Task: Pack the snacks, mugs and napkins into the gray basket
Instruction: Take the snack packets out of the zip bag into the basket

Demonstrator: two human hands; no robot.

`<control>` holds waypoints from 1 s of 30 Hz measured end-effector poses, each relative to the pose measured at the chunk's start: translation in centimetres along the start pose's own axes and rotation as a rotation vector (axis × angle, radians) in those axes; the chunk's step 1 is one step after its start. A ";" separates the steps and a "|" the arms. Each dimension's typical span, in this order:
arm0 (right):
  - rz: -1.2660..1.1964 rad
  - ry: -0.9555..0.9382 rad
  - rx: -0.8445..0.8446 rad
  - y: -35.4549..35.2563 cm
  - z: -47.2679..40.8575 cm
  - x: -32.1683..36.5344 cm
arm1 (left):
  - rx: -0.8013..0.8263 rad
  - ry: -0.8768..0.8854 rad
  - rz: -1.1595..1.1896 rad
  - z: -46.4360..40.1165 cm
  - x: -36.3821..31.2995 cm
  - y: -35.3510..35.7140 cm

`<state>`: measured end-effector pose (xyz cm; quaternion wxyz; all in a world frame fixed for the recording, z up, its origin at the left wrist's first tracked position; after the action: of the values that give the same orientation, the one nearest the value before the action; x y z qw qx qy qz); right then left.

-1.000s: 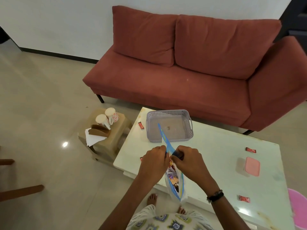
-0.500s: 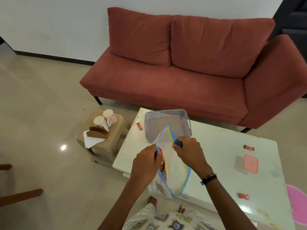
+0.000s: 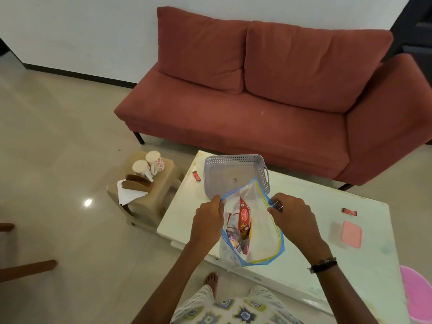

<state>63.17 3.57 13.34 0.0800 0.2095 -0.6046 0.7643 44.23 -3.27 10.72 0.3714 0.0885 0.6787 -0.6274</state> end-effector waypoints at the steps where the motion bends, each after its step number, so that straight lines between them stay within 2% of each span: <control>1: 0.026 -0.014 -0.045 -0.2 0.3 0.2 | 0.009 0.010 0.009 -0.2 -0.3 0.2; 3: 0.033 -0.143 -0.184 -0.6 1.4 1.7 | 0.021 0.017 0.028 -0.5 -0.6 0.4; 5: 0.065 -0.338 -0.191 0.9 2.4 4.0 | 0.029 0.016 0.040 -0.6 -0.4 0.5; 9: 0.350 -0.587 0.240 9.2 1.9 6.4 | 0.017 0.010 0.032 -0.2 0.9 0.1; 11: 0.458 -0.709 0.330 12.4 0.9 7.1 | 0.024 0.002 0.028 0.1 1.5 -0.3; 15: 0.667 -0.935 0.295 16.2 -0.9 7.9 | 0.033 0.005 0.014 0.5 2.2 -1.2; 20: 0.812 -1.139 0.199 17.2 -2.1 8.7 | 0.017 -0.027 0.038 1.2 2.4 -1.6; 26: 0.848 -1.181 0.227 17.2 -2.0 8.8 | -0.007 -0.046 0.052 1.4 2.6 -1.4; 30: 0.673 -1.045 0.252 14.0 -2.0 9.5 | -0.018 -0.071 0.041 0.6 3.5 -1.5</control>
<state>48.93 0.62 4.52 -0.4956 0.3611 -0.5020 0.6099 41.07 -5.38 9.79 0.4090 0.0767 0.6687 -0.6162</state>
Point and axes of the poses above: each hand's wrist, its own z-axis away from the middle knuckle, its own y-axis out of the palm, x = y × z, the point moved 7 cm from there along -z, towards the middle knuckle, and after that the axes turned 4 degrees about z, right-handed, at the moved point
